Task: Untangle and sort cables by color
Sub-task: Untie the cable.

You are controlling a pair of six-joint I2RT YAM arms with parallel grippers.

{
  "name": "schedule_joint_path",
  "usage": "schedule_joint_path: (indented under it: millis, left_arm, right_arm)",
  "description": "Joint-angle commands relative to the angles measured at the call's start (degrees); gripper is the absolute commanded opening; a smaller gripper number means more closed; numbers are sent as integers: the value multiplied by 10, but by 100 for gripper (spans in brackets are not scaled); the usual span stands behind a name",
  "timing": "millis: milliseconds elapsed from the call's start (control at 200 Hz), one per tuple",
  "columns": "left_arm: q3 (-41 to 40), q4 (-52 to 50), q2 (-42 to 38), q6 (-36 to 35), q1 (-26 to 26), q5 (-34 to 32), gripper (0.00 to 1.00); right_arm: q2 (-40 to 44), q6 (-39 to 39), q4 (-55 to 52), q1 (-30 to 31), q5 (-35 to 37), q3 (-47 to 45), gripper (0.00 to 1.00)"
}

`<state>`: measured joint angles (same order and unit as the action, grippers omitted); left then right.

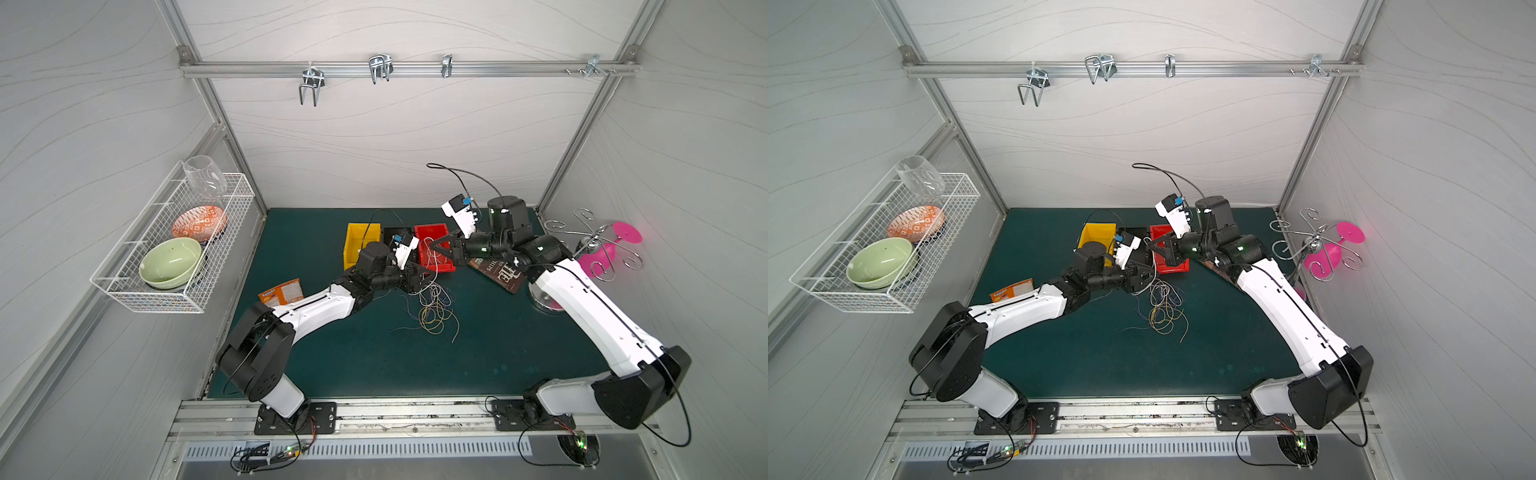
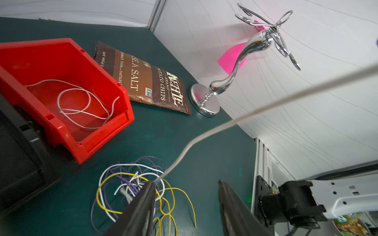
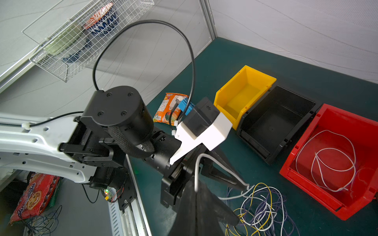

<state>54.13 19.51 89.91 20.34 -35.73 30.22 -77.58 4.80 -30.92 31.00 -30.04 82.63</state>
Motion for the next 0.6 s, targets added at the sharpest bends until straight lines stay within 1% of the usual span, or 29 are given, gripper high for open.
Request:
schedule_joint_path:
  millis: [0,90,235,295,390,410,420,425,445,450,480,525,595]
  left_arm:
    - [19,4,0,-20,-1,-27,54]
    - [30,6,14,-19,-1,-18,53]
    - [38,12,28,-20,-1,-18,53]
    - [41,11,31,-20,-1,-15,51]
    - [48,14,36,-19,-1,6,30]
    - [48,13,35,-19,-1,6,24]
    - [47,13,35,-19,0,6,18]
    - [47,13,33,-19,0,6,18]
    - [46,9,29,-21,0,4,12]
    - [45,7,29,-22,0,3,9]
    - [43,-2,21,-29,0,-7,0]
    - [39,-20,4,-42,2,-22,0]
    - [32,-55,-33,-67,7,-52,0]
  right_arm:
    - [18,9,3,3,-14,0,0]
    - [20,17,11,3,-24,-1,0]
    - [27,15,6,3,-14,-3,0]
    - [29,17,7,3,-17,-4,0]
    - [32,18,8,2,-11,-8,1]
    - [34,16,6,0,-7,-8,2]
    - [34,16,5,-1,-4,-9,3]
    - [35,15,5,-2,-3,-9,3]
    - [35,14,1,-5,1,-9,3]
    - [35,14,-1,-6,3,-9,3]
    - [36,10,-9,-11,10,-10,4]
    - [40,4,-23,-25,21,-13,7]
    - [49,-3,-44,-52,44,-27,14]
